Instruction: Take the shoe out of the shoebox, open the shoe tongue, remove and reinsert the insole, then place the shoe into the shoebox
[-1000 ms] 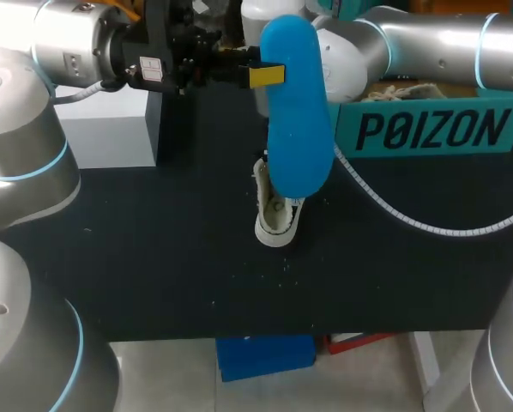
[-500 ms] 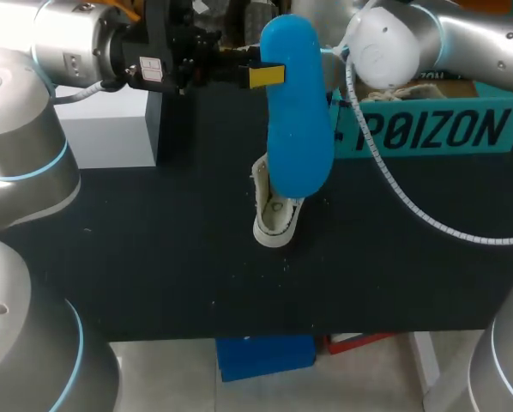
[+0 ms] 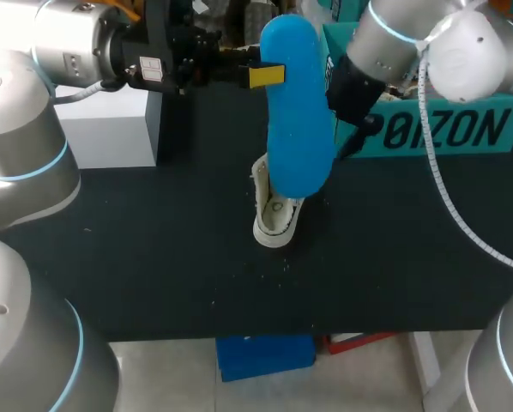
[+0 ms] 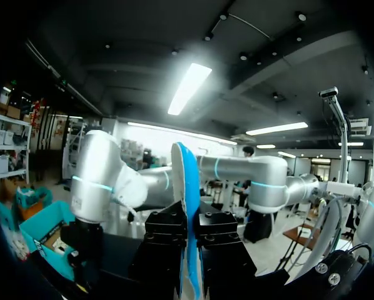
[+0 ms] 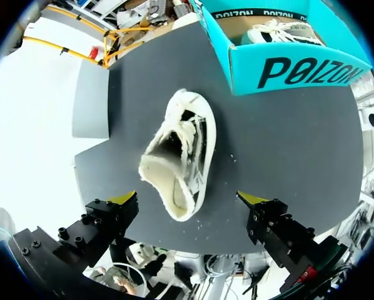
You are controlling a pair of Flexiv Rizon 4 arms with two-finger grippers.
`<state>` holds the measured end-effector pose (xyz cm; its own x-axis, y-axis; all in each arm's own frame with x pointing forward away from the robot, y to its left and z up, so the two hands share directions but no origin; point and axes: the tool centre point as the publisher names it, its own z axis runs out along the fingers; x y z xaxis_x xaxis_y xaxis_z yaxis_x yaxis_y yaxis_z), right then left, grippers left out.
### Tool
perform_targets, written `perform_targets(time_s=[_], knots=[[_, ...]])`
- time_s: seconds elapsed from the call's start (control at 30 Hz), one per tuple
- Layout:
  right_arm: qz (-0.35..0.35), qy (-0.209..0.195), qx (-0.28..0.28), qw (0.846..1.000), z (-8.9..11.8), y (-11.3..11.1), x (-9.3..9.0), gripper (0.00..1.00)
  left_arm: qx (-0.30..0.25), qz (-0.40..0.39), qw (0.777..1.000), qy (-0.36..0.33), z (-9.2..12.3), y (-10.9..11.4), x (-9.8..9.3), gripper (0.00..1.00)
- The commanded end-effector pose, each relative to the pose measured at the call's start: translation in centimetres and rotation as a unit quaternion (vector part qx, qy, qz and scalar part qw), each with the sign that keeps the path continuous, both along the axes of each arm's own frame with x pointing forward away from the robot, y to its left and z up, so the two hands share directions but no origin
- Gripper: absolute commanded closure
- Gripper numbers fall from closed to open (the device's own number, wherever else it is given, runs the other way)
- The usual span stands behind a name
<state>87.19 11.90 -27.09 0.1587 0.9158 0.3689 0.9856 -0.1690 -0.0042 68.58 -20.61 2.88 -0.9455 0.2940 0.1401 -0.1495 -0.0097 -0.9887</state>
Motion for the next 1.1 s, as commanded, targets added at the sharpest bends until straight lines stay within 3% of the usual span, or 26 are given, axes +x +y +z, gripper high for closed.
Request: perform_targets(time_s=[0.03,0.17,0.23,0.3,0.47,1.03,1.1], knots=[[0.013,-0.081,0.237,0.968,-0.4,-1.0,-1.0,0.00,-0.001,0.001,1.000,0.000,-0.1,-0.1,0.0,1.00],[0.013,-0.081,0.237,0.968,-0.4,-1.0,-1.0,0.00,-0.001,0.001,1.000,0.000,-0.1,-0.1,0.0,1.00],[0.007,-0.079,0.261,0.962,0.2,-1.5,-1.2,0.00,-0.001,0.001,1.000,0.000,-0.1,-0.1,0.0,1.00],[0.001,-0.062,0.318,0.946,0.7,-1.8,-1.1,0.00,-0.001,0.001,1.000,0.000,-0.1,-0.1,0.0,1.00],[-0.002,-0.057,0.364,0.930,1.4,-2.1,-0.9,0.00,-0.001,0.001,1.000,0.000,-0.1,-0.1,0.0,1.00],[-0.013,-0.055,0.420,0.906,2.6,-2.1,-1.6,0.00,-0.001,0.001,1.000,0.000,-0.1,-0.1,0.0,1.00],[-0.011,-0.050,0.440,0.897,2.6,-2.1,-1.7,0.00,-0.001,0.001,1.000,0.000,-0.1,-0.1,0.0,1.00]])
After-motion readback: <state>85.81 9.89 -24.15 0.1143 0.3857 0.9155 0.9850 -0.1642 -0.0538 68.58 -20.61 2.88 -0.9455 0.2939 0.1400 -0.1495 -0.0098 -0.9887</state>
